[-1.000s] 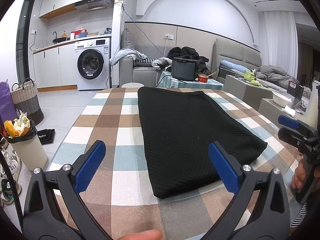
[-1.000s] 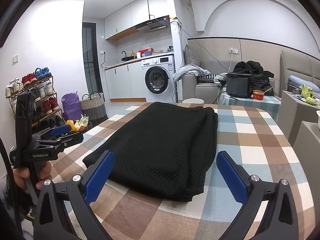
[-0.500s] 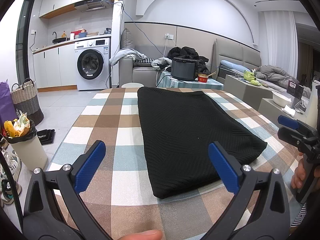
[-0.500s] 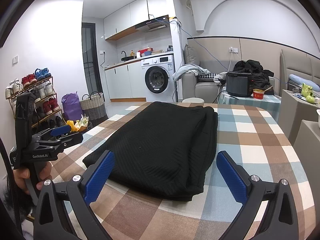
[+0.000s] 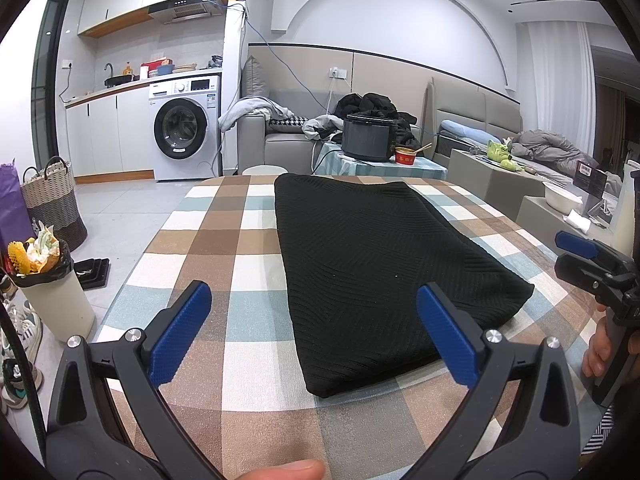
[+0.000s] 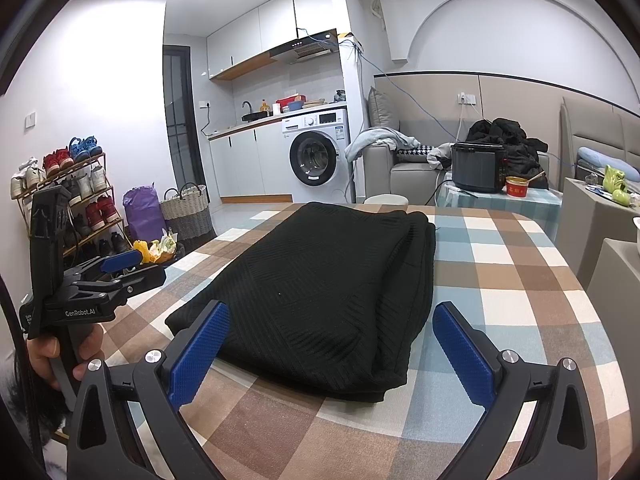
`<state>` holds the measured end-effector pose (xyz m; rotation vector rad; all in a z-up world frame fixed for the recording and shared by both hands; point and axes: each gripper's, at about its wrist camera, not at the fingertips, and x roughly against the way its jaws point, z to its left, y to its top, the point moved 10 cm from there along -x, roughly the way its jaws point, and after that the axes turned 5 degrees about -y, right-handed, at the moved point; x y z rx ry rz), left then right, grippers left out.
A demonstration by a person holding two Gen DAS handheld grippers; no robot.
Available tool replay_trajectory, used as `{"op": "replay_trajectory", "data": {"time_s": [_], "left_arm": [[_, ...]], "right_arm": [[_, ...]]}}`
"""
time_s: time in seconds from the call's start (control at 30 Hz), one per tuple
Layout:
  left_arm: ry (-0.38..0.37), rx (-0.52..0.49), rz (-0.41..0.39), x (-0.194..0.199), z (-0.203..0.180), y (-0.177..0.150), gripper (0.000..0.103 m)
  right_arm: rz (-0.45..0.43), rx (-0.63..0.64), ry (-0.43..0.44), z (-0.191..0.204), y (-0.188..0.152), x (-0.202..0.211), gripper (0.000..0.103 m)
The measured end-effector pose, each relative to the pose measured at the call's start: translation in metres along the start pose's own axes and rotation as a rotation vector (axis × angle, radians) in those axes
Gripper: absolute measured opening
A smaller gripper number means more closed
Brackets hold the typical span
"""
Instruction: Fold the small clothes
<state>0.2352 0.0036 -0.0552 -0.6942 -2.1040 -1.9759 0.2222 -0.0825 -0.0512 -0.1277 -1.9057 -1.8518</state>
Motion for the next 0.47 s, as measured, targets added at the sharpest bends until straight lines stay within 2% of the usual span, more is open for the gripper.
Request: {"op": "replay_trajectory", "data": {"time_s": [0.47], "left_arm": [[-0.002, -0.001, -0.003, -0.0001, -0.0015, 0.0001, 0.102]], "right_arm": [[0.001, -0.001, 0.001, 0.0004, 0.0, 0.0002, 0.103]]}}
